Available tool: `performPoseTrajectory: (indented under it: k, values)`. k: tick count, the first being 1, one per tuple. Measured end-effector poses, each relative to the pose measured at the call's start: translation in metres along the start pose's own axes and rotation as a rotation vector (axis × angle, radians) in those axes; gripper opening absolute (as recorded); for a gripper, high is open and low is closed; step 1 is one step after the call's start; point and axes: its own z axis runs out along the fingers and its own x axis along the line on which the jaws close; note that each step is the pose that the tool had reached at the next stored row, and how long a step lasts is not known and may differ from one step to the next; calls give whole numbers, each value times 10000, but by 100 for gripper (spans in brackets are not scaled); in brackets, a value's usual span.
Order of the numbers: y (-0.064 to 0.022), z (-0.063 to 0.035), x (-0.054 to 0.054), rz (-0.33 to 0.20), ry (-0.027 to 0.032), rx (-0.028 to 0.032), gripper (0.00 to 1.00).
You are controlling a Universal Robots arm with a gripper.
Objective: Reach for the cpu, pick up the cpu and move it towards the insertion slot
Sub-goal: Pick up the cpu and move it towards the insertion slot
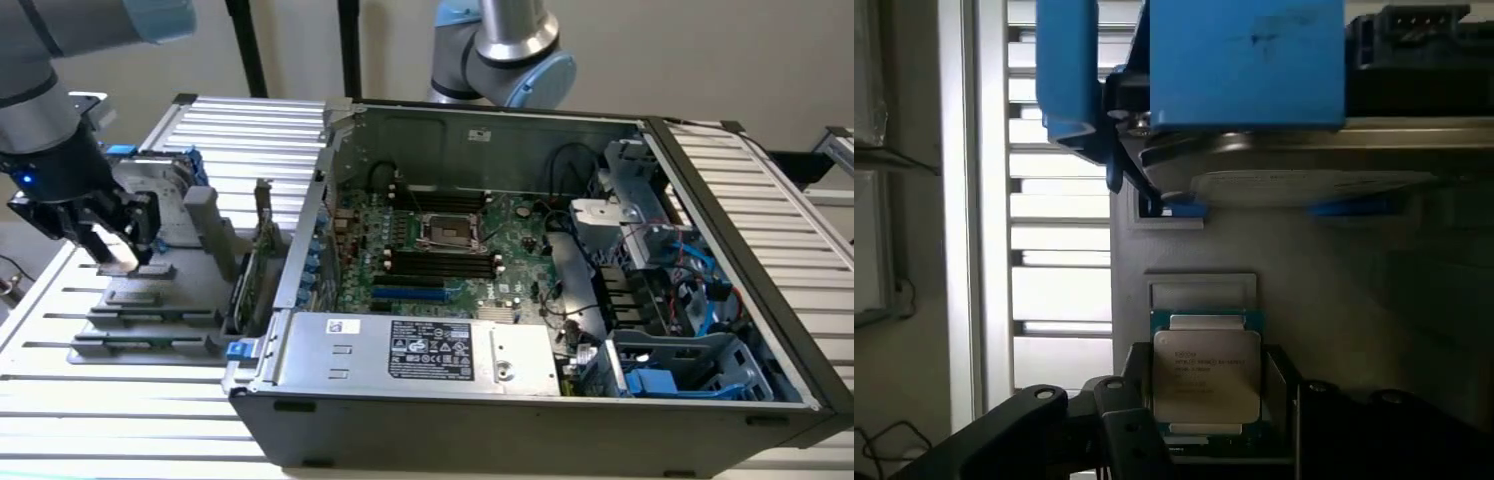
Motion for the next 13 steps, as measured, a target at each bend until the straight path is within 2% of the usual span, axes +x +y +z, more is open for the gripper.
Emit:
performPoseTrajectory:
  k: [7,13]
  values:
    - [3,-319,-49,-19,0,1,55]
    - [3,-593,-149,-83,1,-13,55]
